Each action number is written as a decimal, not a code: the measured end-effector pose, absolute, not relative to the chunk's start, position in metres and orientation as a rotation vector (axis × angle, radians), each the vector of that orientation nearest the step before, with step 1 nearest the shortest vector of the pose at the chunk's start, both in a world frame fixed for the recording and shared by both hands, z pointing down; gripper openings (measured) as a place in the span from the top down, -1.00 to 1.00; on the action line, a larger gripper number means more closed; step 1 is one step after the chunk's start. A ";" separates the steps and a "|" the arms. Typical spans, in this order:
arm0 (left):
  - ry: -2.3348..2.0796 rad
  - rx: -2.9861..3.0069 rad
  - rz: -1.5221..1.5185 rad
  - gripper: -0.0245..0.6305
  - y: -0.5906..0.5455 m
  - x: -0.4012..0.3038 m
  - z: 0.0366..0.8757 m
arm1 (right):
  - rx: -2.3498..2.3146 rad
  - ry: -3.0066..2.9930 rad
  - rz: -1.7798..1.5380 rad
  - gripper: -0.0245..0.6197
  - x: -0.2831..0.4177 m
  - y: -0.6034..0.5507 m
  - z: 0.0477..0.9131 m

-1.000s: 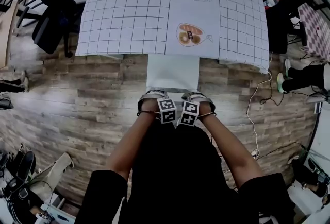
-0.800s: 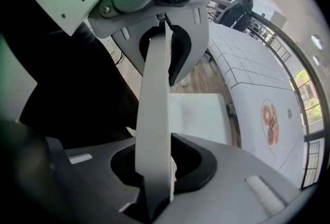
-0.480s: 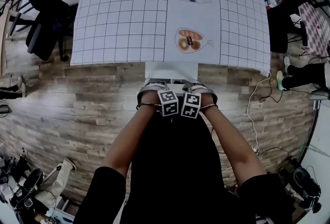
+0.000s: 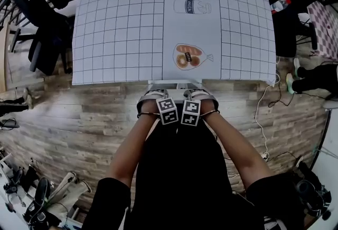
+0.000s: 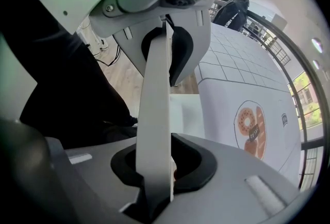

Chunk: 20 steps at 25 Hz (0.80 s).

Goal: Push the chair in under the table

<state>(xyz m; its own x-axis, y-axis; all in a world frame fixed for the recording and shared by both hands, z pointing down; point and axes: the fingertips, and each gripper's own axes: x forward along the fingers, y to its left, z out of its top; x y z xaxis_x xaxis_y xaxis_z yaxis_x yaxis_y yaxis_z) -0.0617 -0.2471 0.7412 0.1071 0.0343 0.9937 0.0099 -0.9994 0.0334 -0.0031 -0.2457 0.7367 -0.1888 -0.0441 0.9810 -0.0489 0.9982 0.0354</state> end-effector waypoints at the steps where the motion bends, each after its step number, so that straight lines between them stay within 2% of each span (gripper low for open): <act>1: 0.045 2.323 2.088 0.66 -0.252 -0.061 0.742 | 0.069 -1.761 0.003 0.69 -0.002 -0.251 0.737; 20: 0.020 2.310 2.082 0.62 -0.314 -0.057 0.742 | 0.060 -1.768 0.005 0.69 0.002 -0.311 0.737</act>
<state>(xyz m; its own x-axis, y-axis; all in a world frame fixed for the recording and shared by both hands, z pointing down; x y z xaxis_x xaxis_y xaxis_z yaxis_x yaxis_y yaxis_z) -0.0567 -0.3142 0.7423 0.1034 0.0307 0.9942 -0.0118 -0.9994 0.0321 0.0024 -0.3113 0.7370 -0.1959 -0.0376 0.9799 -0.0436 0.9986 0.0296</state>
